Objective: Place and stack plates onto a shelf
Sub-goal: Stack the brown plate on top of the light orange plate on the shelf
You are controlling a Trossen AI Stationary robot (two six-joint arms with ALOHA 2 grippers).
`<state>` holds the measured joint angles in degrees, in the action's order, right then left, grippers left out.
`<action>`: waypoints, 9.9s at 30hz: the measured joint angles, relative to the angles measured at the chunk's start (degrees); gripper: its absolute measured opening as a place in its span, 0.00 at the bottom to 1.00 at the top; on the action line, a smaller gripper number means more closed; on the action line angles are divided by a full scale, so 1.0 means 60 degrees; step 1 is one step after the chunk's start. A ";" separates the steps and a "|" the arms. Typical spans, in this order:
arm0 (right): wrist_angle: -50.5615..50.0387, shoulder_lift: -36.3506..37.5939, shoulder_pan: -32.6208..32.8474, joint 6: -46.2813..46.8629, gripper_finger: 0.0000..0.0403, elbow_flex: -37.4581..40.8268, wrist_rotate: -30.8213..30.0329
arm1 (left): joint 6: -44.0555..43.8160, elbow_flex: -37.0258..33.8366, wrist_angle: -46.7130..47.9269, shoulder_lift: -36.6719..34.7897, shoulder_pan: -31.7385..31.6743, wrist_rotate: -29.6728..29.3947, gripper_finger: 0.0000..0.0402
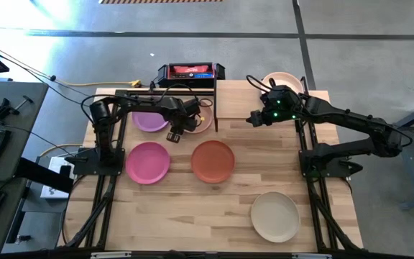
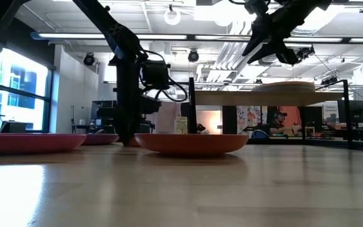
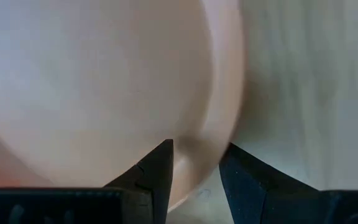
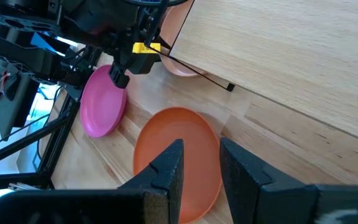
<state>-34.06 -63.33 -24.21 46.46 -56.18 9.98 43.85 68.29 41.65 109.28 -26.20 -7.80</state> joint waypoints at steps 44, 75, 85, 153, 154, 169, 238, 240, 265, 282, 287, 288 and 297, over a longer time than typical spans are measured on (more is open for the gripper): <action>0.0384 -0.0007 0.0000 0.0000 0.21 0.0000 -0.0080 | -0.1051 0.0000 0.1429 -0.3357 0.0993 -0.1372 0.00; 0.3181 -0.0302 0.2358 0.2286 0.40 -0.0011 -0.0913 | 0.0968 0.0011 0.2395 -0.6135 0.4545 -0.1645 0.00; 0.4471 -0.1580 0.3510 0.3280 0.34 -0.0011 -0.1162 | -0.0104 0.0011 0.3069 -0.6132 0.5864 -0.0959 0.00; 0.5229 -0.4510 0.4058 0.5586 0.02 0.0000 -0.1460 | -0.1100 0.0018 0.2461 -0.4125 0.7646 -0.1767 0.04; 0.5242 -0.4510 0.4062 0.5663 0.03 0.0000 -0.1486 | -0.1215 0.0018 0.2483 -0.4125 0.7646 -0.1812 0.04; 0.5278 -0.4510 0.4062 0.5755 0.01 0.0000 -0.1644 | -0.3418 0.0018 0.2477 -0.4125 0.7487 -0.1143 0.11; -0.2794 0.2705 -0.4164 0.1893 0.00 -0.0001 -0.0532 | -0.3959 0.0007 0.1803 -0.7290 0.4130 -0.6447 0.32; -0.2886 0.2724 -0.4595 0.1698 0.00 -0.0004 -0.0446 | -0.3956 0.0007 0.1796 -0.7294 0.3870 -0.6443 0.32; -0.3519 0.2518 -0.7785 0.0760 0.00 -0.0004 -0.0643 | -0.4302 0.0007 0.1785 -0.7287 0.1765 -0.5441 0.32; -0.3453 0.2022 -0.7774 0.0749 0.00 -0.0004 -0.0882 | -0.4538 0.0007 0.1318 -0.7287 0.1614 -0.5226 0.32; -0.3455 0.2018 -0.7774 0.0747 0.01 -0.0004 -0.0878 | -0.4538 0.0008 0.1150 -0.7283 0.1617 -0.5194 0.32; -0.3457 0.2018 -0.7774 0.0747 0.02 -0.0004 -0.0878 | -0.4538 0.0007 0.1140 -0.7283 0.1617 -0.5194 0.32; -0.3461 0.2018 -0.7774 0.0691 0.20 -0.0001 -0.1118 | -0.4538 0.0011 0.1121 -0.7283 0.1617 -0.5194 0.32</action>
<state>-54.83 -51.22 -70.85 50.60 -56.19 3.27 16.62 68.36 48.38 65.58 -16.49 -38.96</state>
